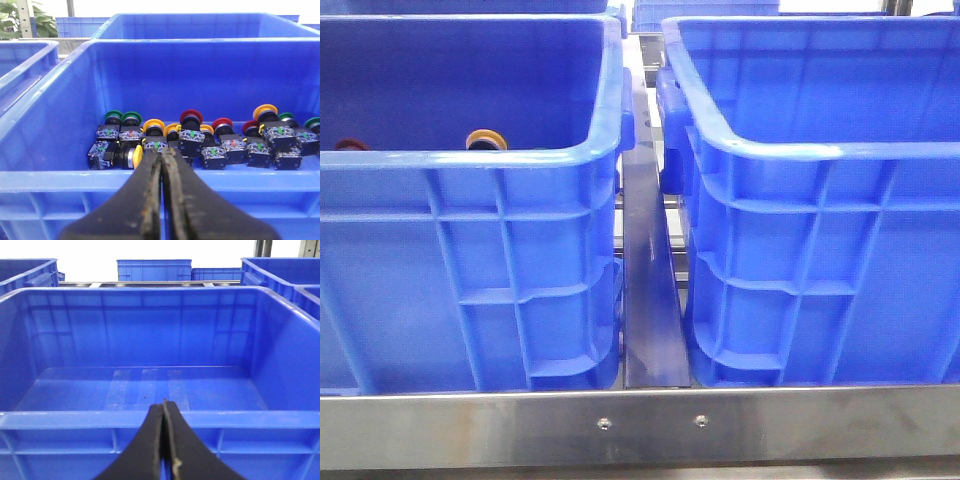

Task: Pick red and yellow buttons and place in box

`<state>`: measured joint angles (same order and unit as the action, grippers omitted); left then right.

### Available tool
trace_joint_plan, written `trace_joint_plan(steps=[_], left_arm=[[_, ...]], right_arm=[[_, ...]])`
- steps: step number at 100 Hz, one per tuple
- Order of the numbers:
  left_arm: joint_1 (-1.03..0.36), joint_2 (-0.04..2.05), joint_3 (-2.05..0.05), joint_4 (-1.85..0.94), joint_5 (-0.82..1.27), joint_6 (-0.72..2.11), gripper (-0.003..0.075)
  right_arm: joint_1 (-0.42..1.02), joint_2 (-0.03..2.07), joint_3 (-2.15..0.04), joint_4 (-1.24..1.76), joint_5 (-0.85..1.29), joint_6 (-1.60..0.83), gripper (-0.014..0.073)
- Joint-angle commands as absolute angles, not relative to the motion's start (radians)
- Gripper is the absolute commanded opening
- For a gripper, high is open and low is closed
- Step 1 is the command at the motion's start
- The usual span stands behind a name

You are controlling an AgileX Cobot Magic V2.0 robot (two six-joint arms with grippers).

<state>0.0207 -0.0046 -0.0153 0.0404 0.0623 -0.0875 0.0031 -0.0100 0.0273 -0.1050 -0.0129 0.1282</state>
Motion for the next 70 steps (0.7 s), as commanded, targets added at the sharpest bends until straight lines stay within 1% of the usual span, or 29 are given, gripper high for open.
trace_joint_plan(steps=[1, 17, 31, 43, 61, 66, 70], left_arm=[[0.015, -0.036, -0.077, 0.034, 0.017, -0.095, -0.0019], [0.015, 0.024, -0.204, 0.034, 0.163, -0.095, -0.0019], [0.015, 0.122, -0.321, 0.034, 0.271, -0.095, -0.0019], [0.015, 0.237, -0.421, 0.034, 0.346, -0.095, -0.0019], [0.015, 0.424, -0.543, 0.034, 0.404, -0.095, -0.0018], [0.015, 0.482, -0.577, 0.034, 0.424, -0.095, -0.0014], [0.015, 0.534, -0.605, 0.034, 0.444, -0.095, 0.0003]], right_arm=[[-0.002, -0.036, 0.008, -0.115, -0.082, 0.125, -0.0067], [-0.002, -0.036, 0.008, -0.115, -0.082, 0.125, -0.0067], [-0.002, -0.036, 0.008, -0.115, -0.082, 0.125, -0.0067], [-0.002, -0.036, 0.008, -0.115, -0.082, 0.125, -0.0067], [-0.002, -0.036, 0.008, -0.115, -0.082, 0.125, -0.0067], [-0.002, -0.036, 0.008, -0.115, -0.082, 0.125, -0.0067], [-0.002, -0.036, 0.008, -0.115, -0.082, 0.125, -0.0067]])
